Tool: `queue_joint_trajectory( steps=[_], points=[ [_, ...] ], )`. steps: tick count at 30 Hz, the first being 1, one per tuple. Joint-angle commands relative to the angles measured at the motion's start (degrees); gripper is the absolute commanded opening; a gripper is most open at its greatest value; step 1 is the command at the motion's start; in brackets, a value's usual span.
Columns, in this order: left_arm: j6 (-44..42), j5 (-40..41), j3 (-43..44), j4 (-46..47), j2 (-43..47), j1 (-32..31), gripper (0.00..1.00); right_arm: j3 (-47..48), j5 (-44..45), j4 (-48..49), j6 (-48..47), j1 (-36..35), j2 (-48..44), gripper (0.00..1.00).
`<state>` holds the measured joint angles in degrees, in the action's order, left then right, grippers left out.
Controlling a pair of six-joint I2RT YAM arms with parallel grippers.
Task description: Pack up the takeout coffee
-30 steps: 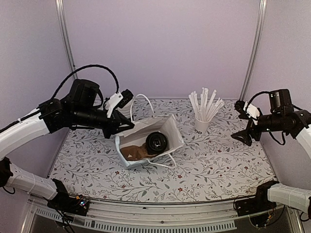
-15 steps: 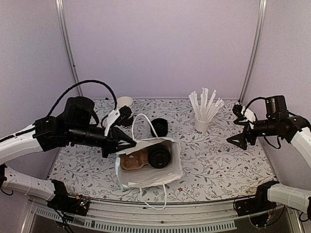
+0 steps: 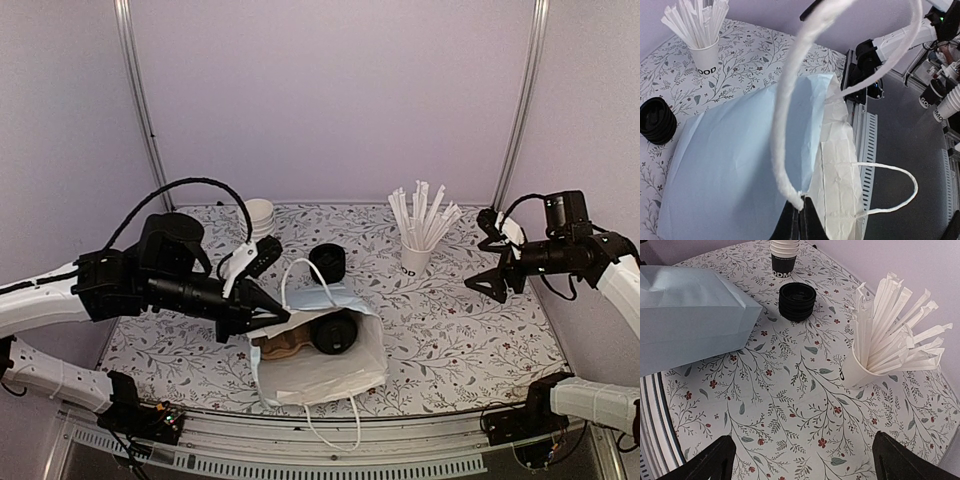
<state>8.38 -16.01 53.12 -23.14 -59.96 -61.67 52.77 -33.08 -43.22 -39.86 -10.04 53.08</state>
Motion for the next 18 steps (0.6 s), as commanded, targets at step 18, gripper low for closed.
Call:
queue_joint_trajectory(
  steps=[18],
  points=[
    [-0.05, 2.66, 2.23, 2.34, -3.79, 0.39, 0.00, 21.68, -18.52, -10.70, -1.66, -4.84, 7.13, 0.99]
  ],
)
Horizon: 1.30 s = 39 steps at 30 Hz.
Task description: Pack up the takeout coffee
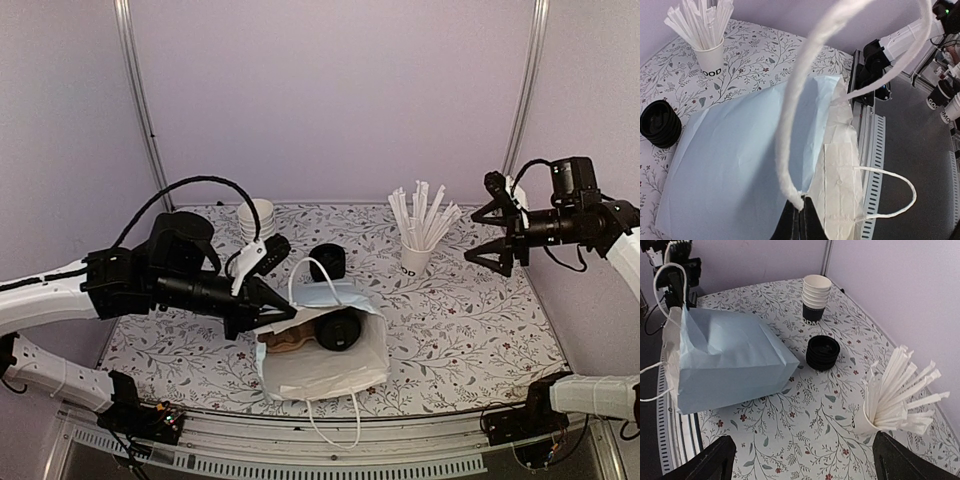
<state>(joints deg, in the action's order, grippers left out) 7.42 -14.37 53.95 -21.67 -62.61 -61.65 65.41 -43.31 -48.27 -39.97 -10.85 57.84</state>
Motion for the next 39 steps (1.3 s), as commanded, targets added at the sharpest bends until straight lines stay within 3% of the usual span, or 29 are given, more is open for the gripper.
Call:
queue_joint_trajectory(
  steps=[1, 6, 14, 18, 27, 39],
  points=[
    [1.16, 0.71, 1.74, 0.92, -1.46, 0.86, 0.00, 11.72, -8.89, -6.94, -2.43, -5.91, 3.76, 0.96],
    [2.71, -0.52, 3.05, 1.44, -2.86, 2.62, 0.00, 23.41, -5.43, -12.47, -7.46, -19.46, 12.87, 0.87],
    [6.32, -1.61, 3.86, 2.17, -5.30, 3.77, 0.00, 27.56, 17.19, -16.62, -15.43, -45.93, 21.42, 0.72],
    [7.33, -1.96, 3.64, 3.60, -5.89, 3.96, 0.00, 28.20, 25.94, -17.10, -16.28, -53.64, 24.83, 0.68],
    [8.62, -2.99, 3.27, 3.78, -6.57, 4.38, 0.00, 25.50, 36.05, -13.89, -15.53, -59.64, 28.16, 0.61],
    [10.37, -4.93, 1.77, 4.32, -4.50, 6.66, 0.00, 30.97, 34.99, -15.10, -15.25, -59.67, 29.30, 0.60]
  ],
)
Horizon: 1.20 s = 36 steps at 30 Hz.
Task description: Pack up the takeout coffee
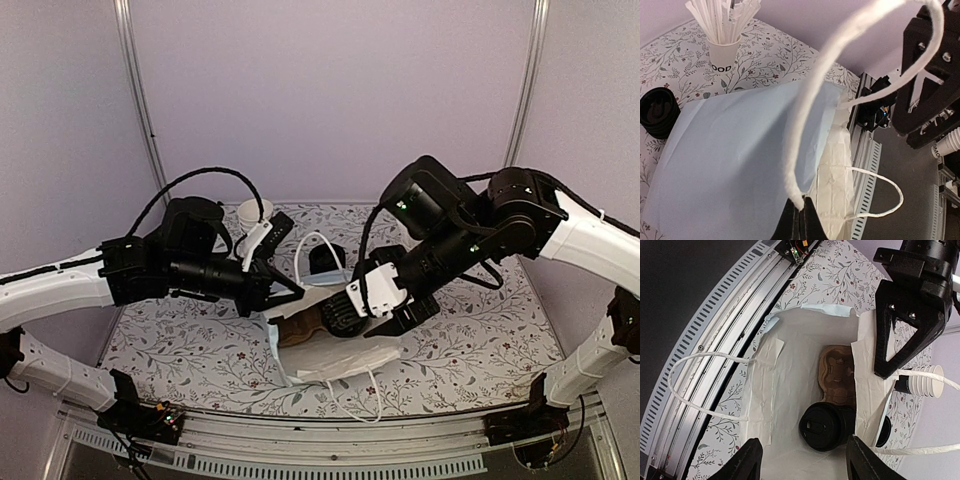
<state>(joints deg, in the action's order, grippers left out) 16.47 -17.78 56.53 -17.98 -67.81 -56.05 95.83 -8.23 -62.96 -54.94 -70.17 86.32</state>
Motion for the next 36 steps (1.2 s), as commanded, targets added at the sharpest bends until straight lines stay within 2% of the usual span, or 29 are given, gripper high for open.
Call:
queue_joint_trajectory(
  steps=[1, 9, 36],
  points=[
    [1.55, -1.67, -0.96, 0.80, 0.40, 1.16, 0.00, -0.03, 0.56, -0.28, -0.53, -0.72, 1.25, 0.59],
    [3.41, -3.11, -0.81, 1.54, -0.64, 1.25, 0.00, -5.33, 13.46, 4.26, -3.06, -3.83, 4.64, 0.56],
    [5.19, -7.72, -0.37, 1.09, -3.02, 1.45, 0.00, -13.82, 36.07, 20.51, -12.88, -4.06, 17.22, 0.53]
  ],
)
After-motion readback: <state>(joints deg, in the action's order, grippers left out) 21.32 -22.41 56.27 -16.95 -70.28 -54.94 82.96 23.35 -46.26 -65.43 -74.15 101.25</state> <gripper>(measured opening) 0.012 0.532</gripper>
